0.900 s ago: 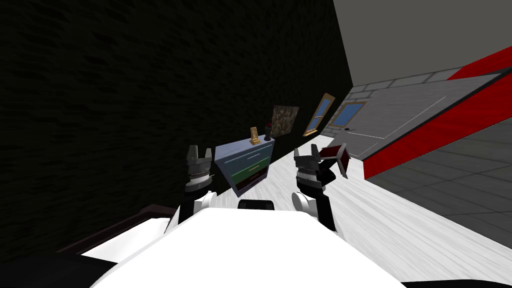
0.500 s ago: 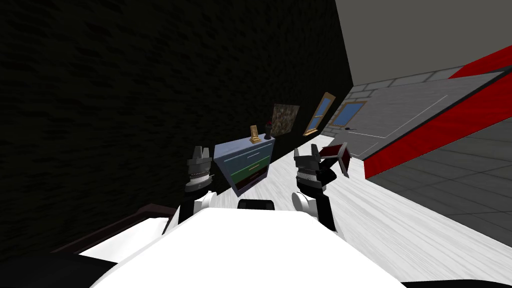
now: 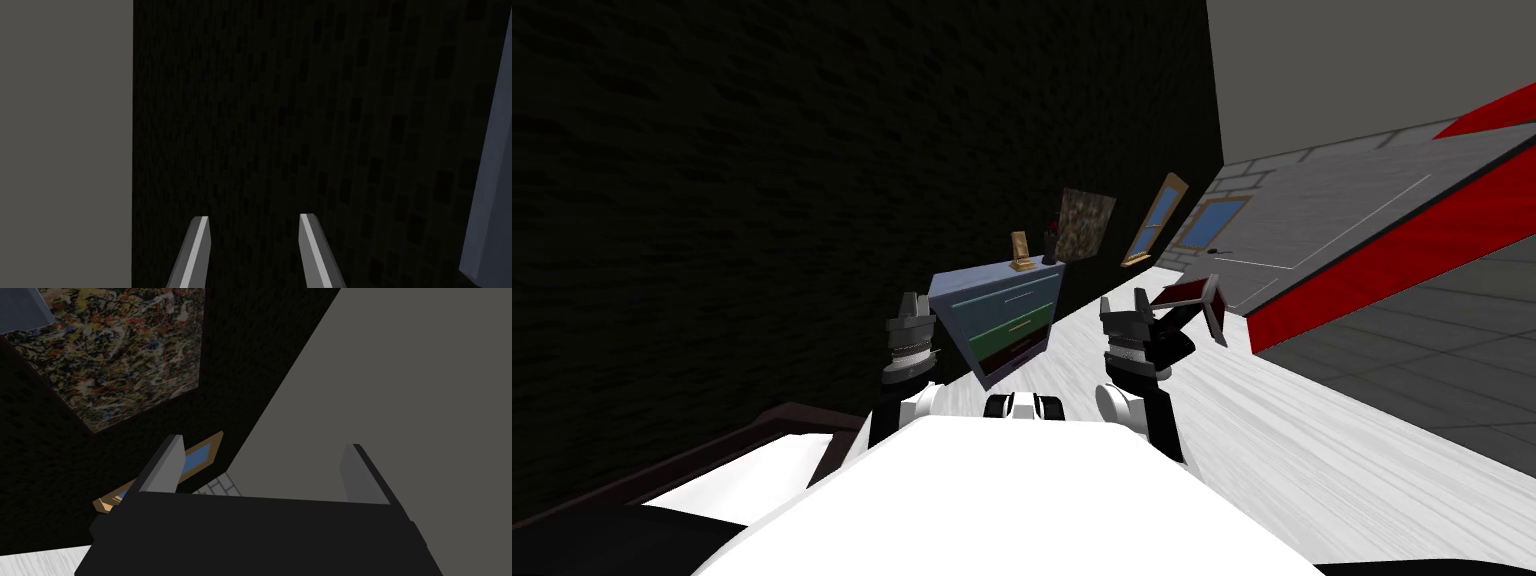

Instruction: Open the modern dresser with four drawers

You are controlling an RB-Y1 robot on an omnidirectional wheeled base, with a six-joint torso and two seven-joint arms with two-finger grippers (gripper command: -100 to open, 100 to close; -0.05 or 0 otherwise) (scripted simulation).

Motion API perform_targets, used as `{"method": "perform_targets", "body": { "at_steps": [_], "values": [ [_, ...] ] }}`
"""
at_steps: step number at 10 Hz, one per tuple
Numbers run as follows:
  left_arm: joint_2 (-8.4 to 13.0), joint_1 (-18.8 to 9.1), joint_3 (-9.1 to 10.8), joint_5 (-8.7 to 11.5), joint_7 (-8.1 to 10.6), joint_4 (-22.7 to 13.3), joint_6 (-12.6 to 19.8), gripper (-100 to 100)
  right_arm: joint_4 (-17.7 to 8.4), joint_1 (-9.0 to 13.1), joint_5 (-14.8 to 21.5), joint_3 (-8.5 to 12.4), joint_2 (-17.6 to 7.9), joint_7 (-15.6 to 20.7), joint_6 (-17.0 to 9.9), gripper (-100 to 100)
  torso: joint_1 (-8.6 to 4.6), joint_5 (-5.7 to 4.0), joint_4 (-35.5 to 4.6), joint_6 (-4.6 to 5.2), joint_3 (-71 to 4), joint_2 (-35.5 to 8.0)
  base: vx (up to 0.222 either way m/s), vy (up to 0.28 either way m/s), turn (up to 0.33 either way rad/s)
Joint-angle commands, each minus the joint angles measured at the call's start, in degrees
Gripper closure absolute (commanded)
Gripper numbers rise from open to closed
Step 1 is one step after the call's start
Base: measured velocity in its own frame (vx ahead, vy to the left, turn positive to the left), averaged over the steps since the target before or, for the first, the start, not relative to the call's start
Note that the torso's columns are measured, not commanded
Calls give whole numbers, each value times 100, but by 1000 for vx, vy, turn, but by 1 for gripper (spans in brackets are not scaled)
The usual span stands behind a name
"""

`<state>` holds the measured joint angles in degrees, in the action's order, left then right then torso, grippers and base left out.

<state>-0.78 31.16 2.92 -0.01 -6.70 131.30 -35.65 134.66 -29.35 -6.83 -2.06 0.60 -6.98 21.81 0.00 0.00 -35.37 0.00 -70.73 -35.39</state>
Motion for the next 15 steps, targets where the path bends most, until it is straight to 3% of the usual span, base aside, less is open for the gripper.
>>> {"method": "perform_targets", "body": {
  "at_steps": [1,4,7,11,15],
  "values": [
    [247,8,13,17,0,8,59,-100,0,0,0,0,0,0,0,0,0,0,-423,0,-846,-423,18,-18,23],
    [667,37,60,77,-2,35,274,-100,-3,-1,0,-1,1,0,-1,0,-11,-3,-682,0,-1384,-675,38,-62,48],
    [893,76,126,161,-4,69,576,-100,-3,-2,0,-1,1,0,-1,0,-7,-2,-691,0,-1385,-687,59,-97,62],
    [979,132,224,286,-7,108,1026,-100,-3,-1,0,-1,1,0,-1,0,3,1,-693,0,-1380,-697,68,-105,65],
    [919,181,316,405,-9,130,1459,-100,-3,-1,0,-1,1,0,-1,0,2,0,-692,0,-1383,-691,55,-104,66]
  ]
}}
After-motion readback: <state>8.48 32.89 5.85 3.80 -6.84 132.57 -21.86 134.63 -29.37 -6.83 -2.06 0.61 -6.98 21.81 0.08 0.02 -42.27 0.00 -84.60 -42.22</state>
